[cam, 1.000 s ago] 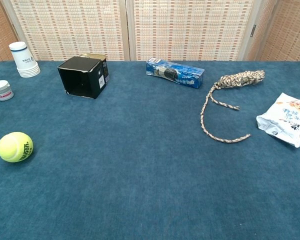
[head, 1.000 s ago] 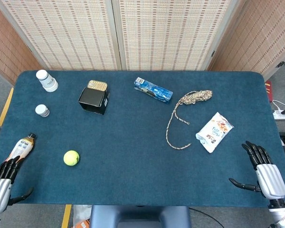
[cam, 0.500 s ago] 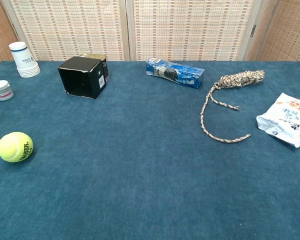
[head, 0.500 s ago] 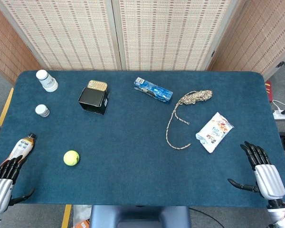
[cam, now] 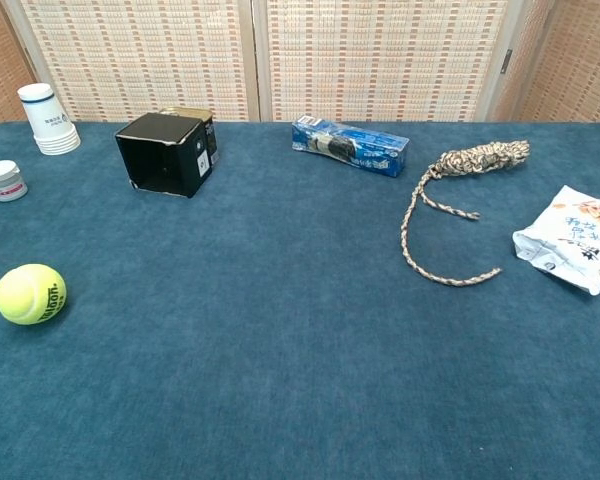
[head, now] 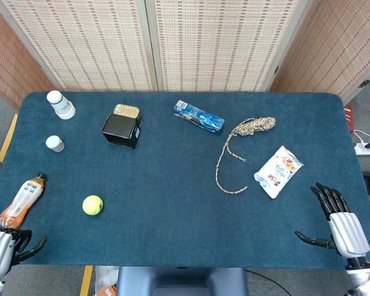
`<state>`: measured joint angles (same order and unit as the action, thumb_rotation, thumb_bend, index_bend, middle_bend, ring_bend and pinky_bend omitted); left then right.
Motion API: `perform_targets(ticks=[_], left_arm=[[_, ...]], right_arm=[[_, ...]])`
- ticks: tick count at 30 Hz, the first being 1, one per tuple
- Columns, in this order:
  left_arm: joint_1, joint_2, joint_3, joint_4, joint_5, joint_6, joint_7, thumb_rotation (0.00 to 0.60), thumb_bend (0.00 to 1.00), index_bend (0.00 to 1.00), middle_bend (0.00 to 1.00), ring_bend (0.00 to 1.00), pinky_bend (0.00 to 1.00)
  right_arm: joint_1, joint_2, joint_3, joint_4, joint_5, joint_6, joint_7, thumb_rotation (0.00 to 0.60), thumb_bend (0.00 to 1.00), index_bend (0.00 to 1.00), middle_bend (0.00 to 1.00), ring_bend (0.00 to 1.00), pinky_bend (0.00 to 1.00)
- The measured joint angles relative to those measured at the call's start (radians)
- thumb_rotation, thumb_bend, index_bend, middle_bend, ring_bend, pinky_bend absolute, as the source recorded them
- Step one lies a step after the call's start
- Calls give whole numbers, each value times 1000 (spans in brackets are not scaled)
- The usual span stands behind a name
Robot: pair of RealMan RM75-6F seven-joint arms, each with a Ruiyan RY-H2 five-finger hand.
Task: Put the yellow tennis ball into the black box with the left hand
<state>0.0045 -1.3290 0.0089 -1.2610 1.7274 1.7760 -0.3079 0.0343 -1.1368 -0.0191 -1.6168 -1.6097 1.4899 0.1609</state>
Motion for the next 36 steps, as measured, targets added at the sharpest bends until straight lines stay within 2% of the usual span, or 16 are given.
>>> perform_targets(ticks=[2,6,11,18,23,29,36], left_arm=[[-1,16,13,-12,7,-16,21,600,385,1000,1000,1000,1000],[-4,26,51,-22,30,-56,67,600,598,1000,1000,1000,1000],[-13,-1,103,18,83,-98,101,600,681,1000,1000,1000,1000],[-26,-117,121,119,105,-127,111,600,700,1000,1000,1000,1000],[-57,-194,123,162,102,-209,131,600,699,1000,1000,1000,1000],[-120,-289,108,229,80,-309,157,600,696,1000,1000,1000,1000],[-170,-336,82,316,61,-322,123,600,694,1000,1000,1000,1000]], right_arm=[[-1,0,0,-1,-1,2,-1,546,0,0,0,0,0],[0,-1,-2,0,-3,2,-3,545,0,0,0,0,0],[0,-2,-4,-1,-7,4,-5,545,0,0,0,0,0],[-3,-1,-7,1,-15,11,1,544,0,0,0,0,0],[-2,-1,-11,2,-24,14,-2,544,0,0,0,0,0],[-2,0,-13,6,-25,15,6,544,0,0,0,0,0],[4,-1,-13,7,-24,4,1,544,0,0,0,0,0]])
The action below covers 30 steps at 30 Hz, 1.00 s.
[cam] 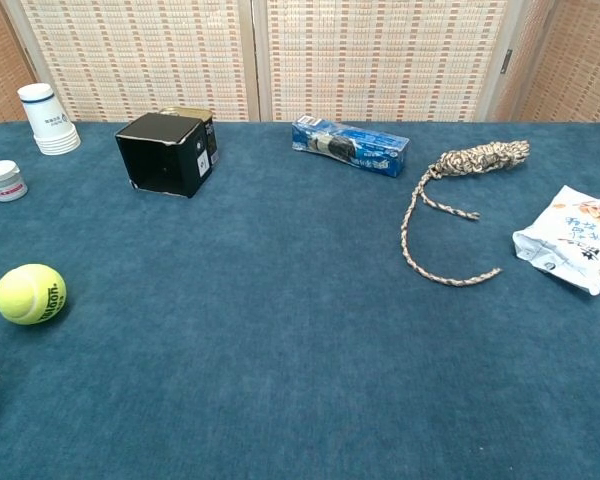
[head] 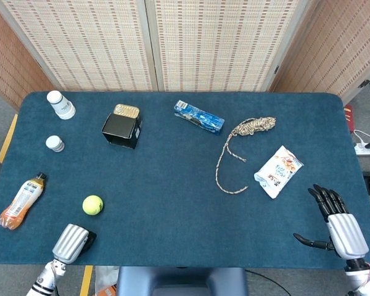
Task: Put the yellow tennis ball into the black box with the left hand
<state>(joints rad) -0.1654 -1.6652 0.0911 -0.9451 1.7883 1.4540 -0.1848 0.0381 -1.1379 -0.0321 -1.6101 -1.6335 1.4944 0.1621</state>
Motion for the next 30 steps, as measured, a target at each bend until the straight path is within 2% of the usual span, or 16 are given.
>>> perform_targets(ticks=[10,30], left_arm=[[-52,-54,6,161,24,46,-92,600,692,1000,1000,1000,1000],[-126,-176,-4,358,-34,-9,-100,600,692,1000,1000,1000,1000]], right_arm=[[-1,-5,-6,-11,-11,4,-23,545,0,0,0,0,0],[4,4,-18,6,-42,17,23,545,0,0,0,0,0]])
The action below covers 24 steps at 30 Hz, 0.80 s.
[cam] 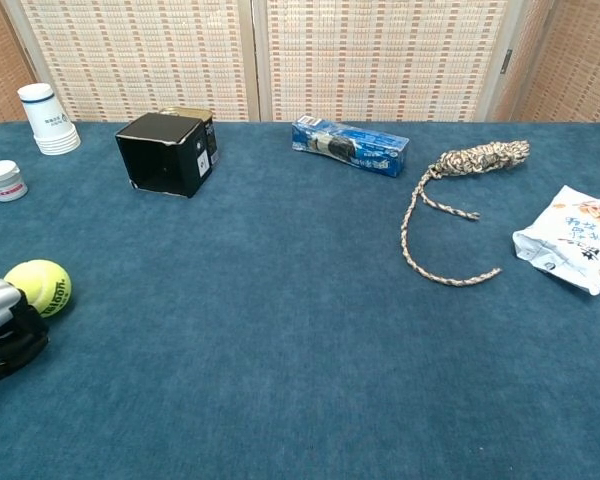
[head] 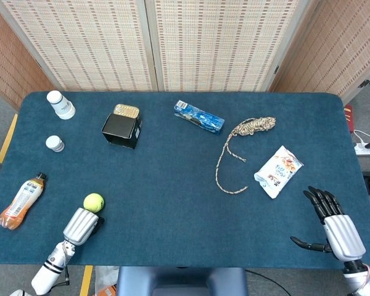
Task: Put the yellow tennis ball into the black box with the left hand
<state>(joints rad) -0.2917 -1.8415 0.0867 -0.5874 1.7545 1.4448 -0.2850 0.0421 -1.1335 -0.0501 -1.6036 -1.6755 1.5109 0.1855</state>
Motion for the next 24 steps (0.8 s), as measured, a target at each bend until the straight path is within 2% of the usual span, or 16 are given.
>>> perform_targets(ticks=[11,24], left_arm=[[-12,-19,-8,47,-34,-37,-12,600,693,1000,1000,1000,1000],[-97,-62,-31,82,-74,-131,-21,600,692,1000,1000,1000,1000]], right_arm=[[7,0,-1,-1,-11,-1,1,545,0,0,0,0,0],[-5,6,16,6,20,25,34,544,0,0,0,0,0]])
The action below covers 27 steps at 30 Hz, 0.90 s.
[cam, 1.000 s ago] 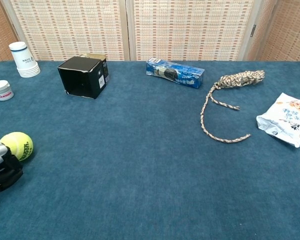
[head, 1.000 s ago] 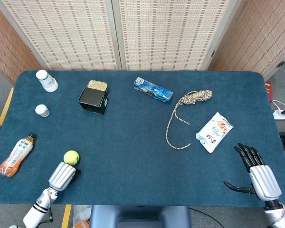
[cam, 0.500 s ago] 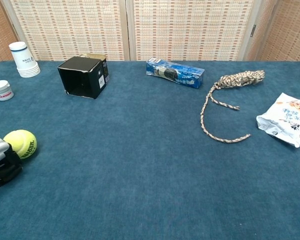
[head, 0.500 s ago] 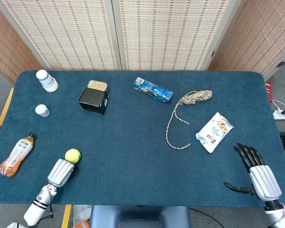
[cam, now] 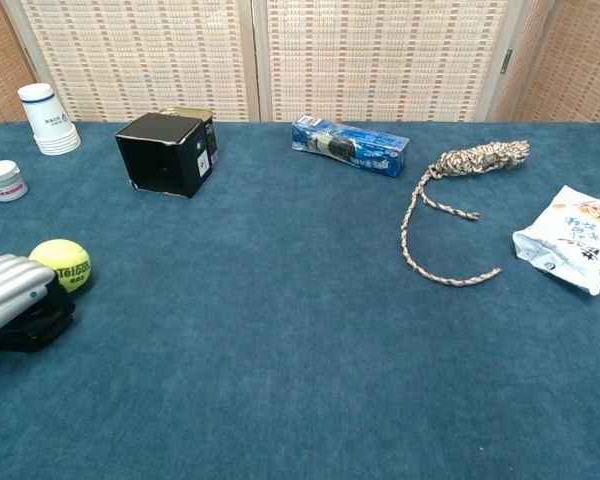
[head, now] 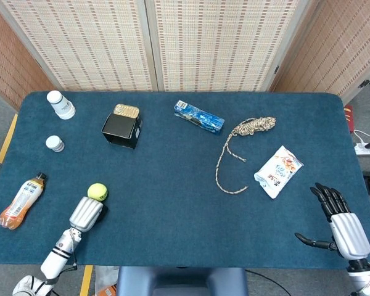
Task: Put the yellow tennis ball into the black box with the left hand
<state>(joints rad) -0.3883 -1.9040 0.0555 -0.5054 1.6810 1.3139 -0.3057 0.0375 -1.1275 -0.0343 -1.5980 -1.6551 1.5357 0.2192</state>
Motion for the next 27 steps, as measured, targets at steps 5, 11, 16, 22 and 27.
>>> perform_targets(ticks=[5,11,16,22,27], left_arm=[[-45,-13,-26,12,-26,-41,1,600,692,1000,1000,1000,1000],[-93,-22,-58,37,-57,-72,0,600,693,1000,1000,1000,1000],[-148,-20,-75,54,-70,-106,-13,600,693,1000,1000,1000,1000],[-207,-43,-83,100,-86,-193,-38,600,694,1000,1000,1000,1000],[-246,-71,-91,138,-100,-228,-63,600,693,1000,1000,1000,1000]], right_arm=[[1,0,1,5,4,-3,7,544,0,0,0,0,0],[0,-1,4,5,15,-7,7,545,0,0,0,0,0],[3,-4,4,-3,17,-16,-12,543,0,0,0,0,0],[7,-8,5,-10,23,-28,-28,544,0,0,0,0,0],[12,-11,12,-13,44,-46,-37,544,0,0,0,0,0]])
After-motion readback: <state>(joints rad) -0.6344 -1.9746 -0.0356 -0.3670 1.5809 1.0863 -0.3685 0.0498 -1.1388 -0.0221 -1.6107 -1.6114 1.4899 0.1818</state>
